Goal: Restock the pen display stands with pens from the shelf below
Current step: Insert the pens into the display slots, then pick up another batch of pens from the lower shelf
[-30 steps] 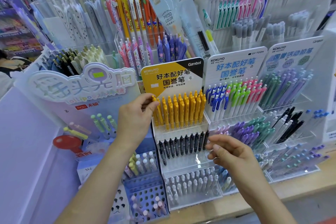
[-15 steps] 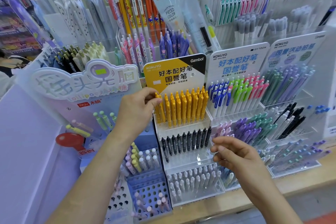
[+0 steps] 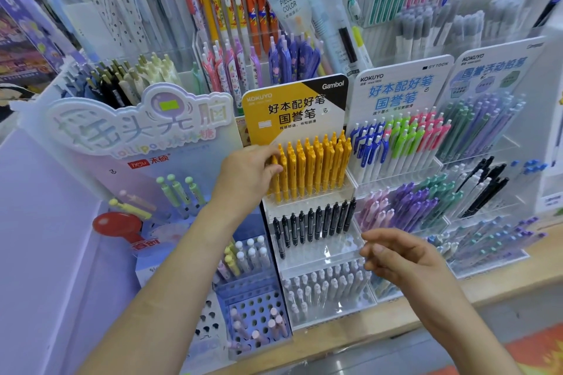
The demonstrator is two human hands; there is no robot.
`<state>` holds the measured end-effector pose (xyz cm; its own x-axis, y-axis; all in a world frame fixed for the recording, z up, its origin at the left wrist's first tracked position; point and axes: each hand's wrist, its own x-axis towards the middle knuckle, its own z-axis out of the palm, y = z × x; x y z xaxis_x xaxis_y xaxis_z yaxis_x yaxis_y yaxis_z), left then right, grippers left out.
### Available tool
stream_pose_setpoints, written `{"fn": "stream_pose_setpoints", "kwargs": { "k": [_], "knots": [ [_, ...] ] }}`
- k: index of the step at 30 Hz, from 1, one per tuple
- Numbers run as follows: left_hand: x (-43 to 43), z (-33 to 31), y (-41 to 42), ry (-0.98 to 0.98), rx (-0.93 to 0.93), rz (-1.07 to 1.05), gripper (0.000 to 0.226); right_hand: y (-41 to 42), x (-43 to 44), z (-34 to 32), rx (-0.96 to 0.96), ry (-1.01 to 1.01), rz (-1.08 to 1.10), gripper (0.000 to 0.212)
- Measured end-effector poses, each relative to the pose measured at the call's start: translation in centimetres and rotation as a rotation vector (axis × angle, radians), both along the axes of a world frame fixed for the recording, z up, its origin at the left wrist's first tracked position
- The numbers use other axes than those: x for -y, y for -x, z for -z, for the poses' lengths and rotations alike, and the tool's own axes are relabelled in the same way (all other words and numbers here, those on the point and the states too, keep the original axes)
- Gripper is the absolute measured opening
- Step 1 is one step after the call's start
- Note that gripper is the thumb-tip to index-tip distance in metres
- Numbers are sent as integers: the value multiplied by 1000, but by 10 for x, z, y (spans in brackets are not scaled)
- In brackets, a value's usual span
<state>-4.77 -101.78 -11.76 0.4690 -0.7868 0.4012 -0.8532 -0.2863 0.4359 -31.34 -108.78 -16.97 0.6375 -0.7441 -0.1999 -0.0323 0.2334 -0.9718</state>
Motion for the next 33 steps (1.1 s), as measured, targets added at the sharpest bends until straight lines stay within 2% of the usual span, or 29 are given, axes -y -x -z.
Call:
{"fn": "stream_pose_setpoints", "kwargs": {
  "k": [7,10,13,16,22,29,33],
  "knots": [
    [2,-1,1,-59,9,-77,28,26,7,1,10,-66,32,25],
    [2,-4,13,1,58,-131,37,41,16,-1,10,-60,51,19],
    [9,-14,45,146,87,-86,20,63,29,-5,-4,-13,92,21],
    [24,-21,95,203,-30,72,14,96,47,-9,-54,64,145,23],
    [67,-10,223,161,-330,338,17,210,95,-2,-178,200,258,22],
    [145,45,390,34,-426,517,22,381,148,27,-328,181,386,24],
    [193,85,469,-69,-404,610,25,463,177,61,-452,136,448,26]
  ]
}}
